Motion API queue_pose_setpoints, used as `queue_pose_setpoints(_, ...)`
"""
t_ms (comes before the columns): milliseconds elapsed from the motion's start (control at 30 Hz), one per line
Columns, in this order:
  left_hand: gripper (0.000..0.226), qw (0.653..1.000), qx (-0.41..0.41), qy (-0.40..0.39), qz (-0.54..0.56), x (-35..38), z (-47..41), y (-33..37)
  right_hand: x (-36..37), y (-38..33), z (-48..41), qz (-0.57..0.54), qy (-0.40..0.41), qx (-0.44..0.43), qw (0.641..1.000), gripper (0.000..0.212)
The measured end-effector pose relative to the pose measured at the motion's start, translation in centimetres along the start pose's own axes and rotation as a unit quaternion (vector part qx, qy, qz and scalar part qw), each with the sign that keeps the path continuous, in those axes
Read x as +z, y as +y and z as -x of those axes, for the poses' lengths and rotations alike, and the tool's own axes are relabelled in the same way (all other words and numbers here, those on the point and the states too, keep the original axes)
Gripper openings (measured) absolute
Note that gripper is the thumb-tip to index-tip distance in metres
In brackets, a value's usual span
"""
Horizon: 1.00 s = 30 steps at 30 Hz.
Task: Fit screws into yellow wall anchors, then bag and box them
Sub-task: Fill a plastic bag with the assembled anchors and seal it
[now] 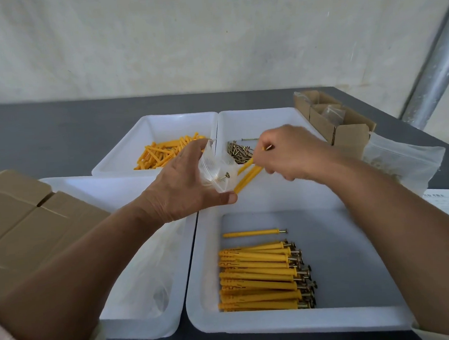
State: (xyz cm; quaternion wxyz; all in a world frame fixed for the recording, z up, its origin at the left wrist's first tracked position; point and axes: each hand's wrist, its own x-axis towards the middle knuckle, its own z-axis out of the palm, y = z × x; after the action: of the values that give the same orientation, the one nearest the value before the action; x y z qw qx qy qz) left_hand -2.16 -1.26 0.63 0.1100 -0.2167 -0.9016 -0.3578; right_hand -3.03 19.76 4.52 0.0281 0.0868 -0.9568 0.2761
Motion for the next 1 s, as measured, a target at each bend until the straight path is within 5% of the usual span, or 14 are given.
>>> queue_pose_setpoints(167,0.103,1.000,-0.003,0.003,0.011,0.0,0.0,0.0,-1.7,0.2,-0.1,-0.172,0.162,0.001,0.972,0.010)
queue_pose_setpoints(300,0.096,1.000,-0.001,0.014,0.006,0.0,0.0,0.1,-2.4,-0.3,0.1,-0.306,0.171,-0.010,0.936,0.013)
queue_pose_setpoints(667,0.105,0.997,0.027,0.047,-0.060,0.4,0.0,0.2,0.9,-1.7,0.6,-0.226,0.071,-0.011,0.971,0.019)
queue_pose_setpoints(800,0.105,0.995,0.054,0.044,-0.075,0.5,0.1,0.3,1.9,-2.3,1.2,-0.157,0.030,-0.062,0.985,0.008)
queue_pose_setpoints(1000,0.102,0.992,0.092,0.042,-0.080,0.5,0.2,0.5,3.0,-3.1,1.6,-0.085,0.021,-0.151,0.985,0.020)
